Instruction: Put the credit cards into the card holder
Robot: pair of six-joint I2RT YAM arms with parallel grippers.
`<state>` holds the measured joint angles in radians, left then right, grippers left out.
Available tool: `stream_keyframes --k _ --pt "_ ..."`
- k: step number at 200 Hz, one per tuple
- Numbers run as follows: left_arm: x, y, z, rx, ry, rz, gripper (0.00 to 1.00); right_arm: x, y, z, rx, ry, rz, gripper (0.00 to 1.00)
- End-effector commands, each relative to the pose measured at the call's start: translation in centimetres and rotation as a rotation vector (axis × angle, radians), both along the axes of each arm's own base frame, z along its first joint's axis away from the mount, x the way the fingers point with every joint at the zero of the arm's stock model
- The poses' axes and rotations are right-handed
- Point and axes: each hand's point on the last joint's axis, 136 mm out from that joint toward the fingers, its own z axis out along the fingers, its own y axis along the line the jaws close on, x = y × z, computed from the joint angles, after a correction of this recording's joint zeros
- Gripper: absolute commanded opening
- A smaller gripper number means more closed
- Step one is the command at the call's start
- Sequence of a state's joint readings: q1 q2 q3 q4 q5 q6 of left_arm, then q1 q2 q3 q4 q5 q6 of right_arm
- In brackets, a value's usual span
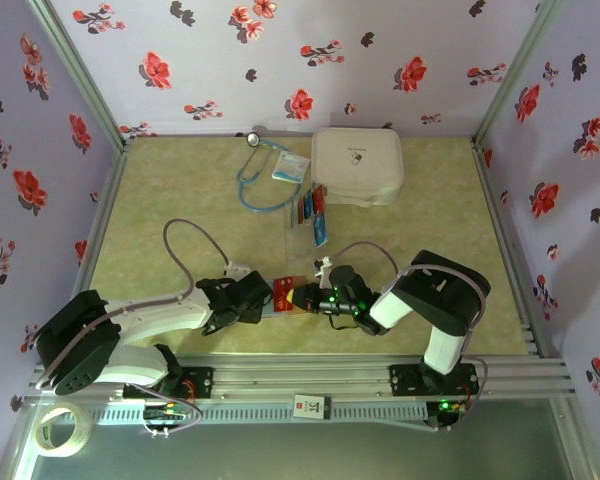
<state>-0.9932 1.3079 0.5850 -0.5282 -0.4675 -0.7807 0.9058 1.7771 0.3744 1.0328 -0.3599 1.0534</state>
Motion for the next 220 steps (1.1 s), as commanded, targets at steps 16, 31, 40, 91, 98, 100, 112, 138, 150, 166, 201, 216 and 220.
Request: stream_keyframes --k 16,31,40,91,98,100,112,138,150,166,201,216,220 --pt "-0.5 0.8 -0.5 0.023 0.012 0.018 1.0 -0.9 -0.6 -1.4 -0.029 0.034 0.007 0.0" --pt "-0.4 0.8 -0.5 0.022 0.011 0.017 1.0 -0.9 -0.7 -1.5 -0.032 0.035 0.007 0.0" --pt "-0.5 0.8 -0.5 0.022 0.012 0.018 1.0 -1.0 -0.8 -1.6 -0.033 0.039 0.007 0.0" --pt "-0.4 0.8 -0.5 0.021 0.011 0.019 1.0 -1.1 -0.9 -1.9 -0.036 0.046 0.009 0.0" --pt "-0.5 0.8 -0.5 0.021 0.012 0.017 1.0 -1.2 -0.8 -1.9 -0.036 0.047 0.01 0.0" --pt "-0.4 0.8 -0.5 0.02 0.012 0.018 1.0 -1.2 -0.8 -1.9 -0.036 0.049 0.01 0.0" --pt "-0.4 0.8 -0.5 0.021 0.011 0.018 1.0 -1.2 -0.8 -1.9 -0.035 0.05 0.013 0.0" --pt "-0.4 0.8 -0.5 0.02 0.01 0.018 1.0 -1.2 -0.6 -2.1 -0.035 0.055 0.018 0.0" --pt "-0.5 0.8 -0.5 0.021 0.012 0.015 1.0 -1.2 -0.6 -2.1 -0.035 0.058 0.019 0.0" --pt "-0.4 0.7 -0.5 0.02 0.011 0.015 1.0 -1.2 -0.5 -2.2 -0.034 0.06 0.021 0.0" --pt "-0.4 0.7 -0.4 0.021 0.01 0.014 1.0 -1.3 -0.2 -2.3 -0.036 0.07 0.036 0.0" --pt "-0.4 0.7 -0.4 0.02 0.009 0.013 1.0 -1.3 -0.1 -2.5 -0.037 0.075 0.04 0.0" --pt "-0.4 0.7 -0.4 0.02 0.008 0.014 1.0 -1.3 0.0 -2.4 -0.035 0.073 0.042 0.0"
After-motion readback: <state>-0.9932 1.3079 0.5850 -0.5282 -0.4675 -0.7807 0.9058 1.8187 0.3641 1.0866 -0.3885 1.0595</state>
